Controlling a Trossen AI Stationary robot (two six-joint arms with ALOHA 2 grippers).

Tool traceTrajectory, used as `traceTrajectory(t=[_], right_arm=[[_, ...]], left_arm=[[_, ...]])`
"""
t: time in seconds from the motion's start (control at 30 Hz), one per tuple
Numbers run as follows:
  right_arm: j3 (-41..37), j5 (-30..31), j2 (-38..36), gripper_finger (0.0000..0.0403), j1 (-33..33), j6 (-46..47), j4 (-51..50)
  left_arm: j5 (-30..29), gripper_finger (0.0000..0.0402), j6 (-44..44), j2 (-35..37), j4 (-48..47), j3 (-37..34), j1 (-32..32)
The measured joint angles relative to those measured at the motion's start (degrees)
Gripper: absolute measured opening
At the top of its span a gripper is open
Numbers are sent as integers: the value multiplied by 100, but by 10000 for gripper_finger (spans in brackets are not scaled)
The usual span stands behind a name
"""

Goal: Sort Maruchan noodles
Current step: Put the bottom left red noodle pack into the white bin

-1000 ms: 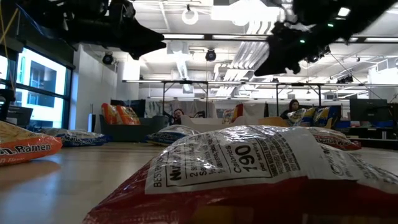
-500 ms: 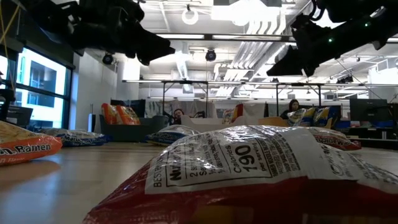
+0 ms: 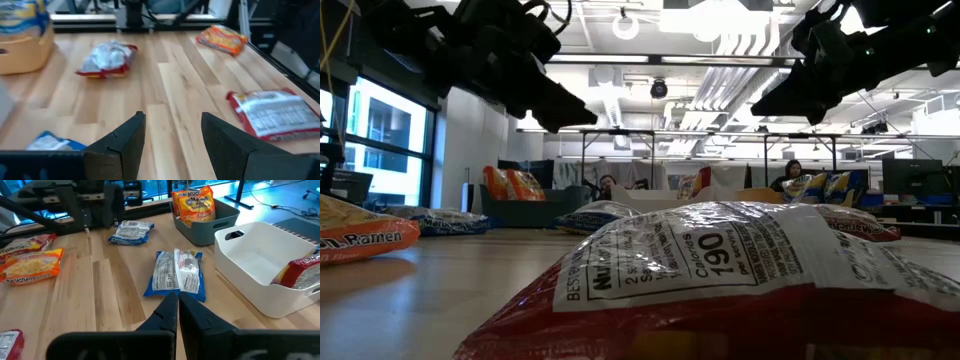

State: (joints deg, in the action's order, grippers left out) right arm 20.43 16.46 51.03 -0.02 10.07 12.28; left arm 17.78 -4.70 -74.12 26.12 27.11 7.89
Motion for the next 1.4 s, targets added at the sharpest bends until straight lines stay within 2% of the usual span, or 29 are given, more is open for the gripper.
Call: traceTrajectory(t=[0.2, 0.3, 0.37, 0.47, 0.57, 0.67, 0.73, 0.87, 1.03, 1.2, 1.4], right_arm=[[0, 5, 2, 0, 84, 278, 58], [0, 5, 2, 5, 84, 320, 45], [0, 5, 21, 12, 84, 270, 49], [0, 6, 116, 27, 84, 158, 57], [0, 7, 315, 44, 82, 149, 68], [0, 7, 601, 61, 80, 149, 124], [0, 5, 824, 70, 80, 148, 210], [-2, -2, 1176, 83, 80, 111, 418], [-2, -23, 1316, 90, 80, -1, 585], [-2, -33, 1316, 90, 80, 0, 600], [-2, -41, 1316, 90, 80, -2, 600]], left_arm=[[-213, 181, 148, -11, -456, 0, -312], [-231, 181, 238, 52, -1100, 16, -474], [51, 181, 465, 129, -2112, 217, -610], [613, 181, 1045, 211, -4136, 633, -881], [761, 181, 1736, 207, -5899, 1044, -1309], [809, 182, 2493, 207, -7214, 1340, -1807], [954, 184, 3077, 207, -7703, 1468, -2124], [1134, 202, 4375, 206, -7625, 1497, -2732], [1043, 236, 5163, 126, -7150, 1497, -3188], [725, 249, 5645, -65, -7098, 1497, -3364], [717, 250, 5711, -557, -7109, 1494, -3616]])
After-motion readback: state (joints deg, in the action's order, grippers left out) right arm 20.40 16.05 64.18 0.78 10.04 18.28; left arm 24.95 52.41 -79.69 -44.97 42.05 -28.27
